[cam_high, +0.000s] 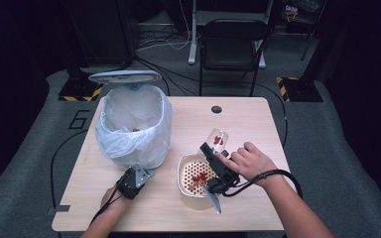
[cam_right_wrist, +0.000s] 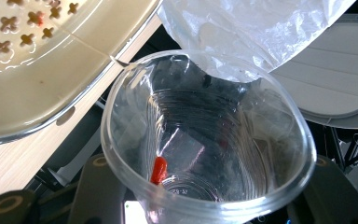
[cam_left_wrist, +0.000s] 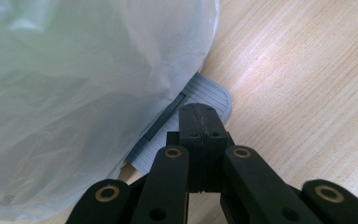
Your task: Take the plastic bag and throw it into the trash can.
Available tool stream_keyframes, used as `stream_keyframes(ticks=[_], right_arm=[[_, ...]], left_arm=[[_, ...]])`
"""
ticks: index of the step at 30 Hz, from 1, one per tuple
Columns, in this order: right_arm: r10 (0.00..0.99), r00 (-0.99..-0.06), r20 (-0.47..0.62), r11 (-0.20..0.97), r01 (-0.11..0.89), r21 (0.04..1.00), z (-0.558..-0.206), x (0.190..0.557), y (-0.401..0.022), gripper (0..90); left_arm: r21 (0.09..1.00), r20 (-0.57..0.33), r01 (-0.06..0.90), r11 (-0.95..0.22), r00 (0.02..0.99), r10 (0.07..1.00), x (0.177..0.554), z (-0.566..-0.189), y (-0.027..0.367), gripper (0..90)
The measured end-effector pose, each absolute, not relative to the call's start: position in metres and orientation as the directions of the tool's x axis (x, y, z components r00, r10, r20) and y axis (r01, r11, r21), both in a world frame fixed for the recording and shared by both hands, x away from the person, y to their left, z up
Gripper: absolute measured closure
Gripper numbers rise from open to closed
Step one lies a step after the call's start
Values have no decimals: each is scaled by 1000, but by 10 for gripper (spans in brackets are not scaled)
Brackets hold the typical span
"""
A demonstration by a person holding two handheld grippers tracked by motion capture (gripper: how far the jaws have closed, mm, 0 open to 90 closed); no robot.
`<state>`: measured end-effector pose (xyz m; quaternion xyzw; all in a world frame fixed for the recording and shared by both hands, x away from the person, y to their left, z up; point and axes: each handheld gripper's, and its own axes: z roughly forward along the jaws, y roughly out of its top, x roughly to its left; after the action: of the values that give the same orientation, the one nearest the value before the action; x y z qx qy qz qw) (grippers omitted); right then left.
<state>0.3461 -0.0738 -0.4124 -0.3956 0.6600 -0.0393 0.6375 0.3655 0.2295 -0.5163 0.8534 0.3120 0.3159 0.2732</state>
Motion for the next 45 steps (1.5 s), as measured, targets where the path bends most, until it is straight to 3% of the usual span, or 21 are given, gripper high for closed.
stream_keyframes(ticks=[14,17,20,22,24,25,29,35,45], right_arm=[[-558,111,-822,689,-489,-534,-408,344,-71,475],[-504,65,-861,724,-512,-462,-402,343,-70,475],[-558,10,-830,698,-535,-476,-390,344,-66,475],[-495,19,-869,731,-532,-428,-384,343,-66,474],[-492,-31,-870,735,-549,-397,-378,344,-65,474],[-391,-98,-915,787,-551,-277,-381,344,-66,474],[-355,-186,-916,803,-562,-198,-372,347,-65,474],[-221,-397,-891,848,-529,26,-355,356,-66,474],[11,-630,-776,851,-402,339,-335,383,-73,474]], left_arm=[[668,366,360,-651,603,709,365,-517,229,900],[667,371,357,-654,602,707,365,-516,229,900],[660,383,353,-664,602,701,366,-515,230,900],[665,383,352,-659,597,705,366,-516,229,900],[657,388,352,-667,601,699,366,-516,230,900],[656,388,352,-668,601,699,366,-515,230,900],[656,391,349,-669,602,697,366,-515,230,900],[664,371,359,-656,604,705,366,-516,229,900],[664,369,360,-656,605,706,366,-516,230,900]])
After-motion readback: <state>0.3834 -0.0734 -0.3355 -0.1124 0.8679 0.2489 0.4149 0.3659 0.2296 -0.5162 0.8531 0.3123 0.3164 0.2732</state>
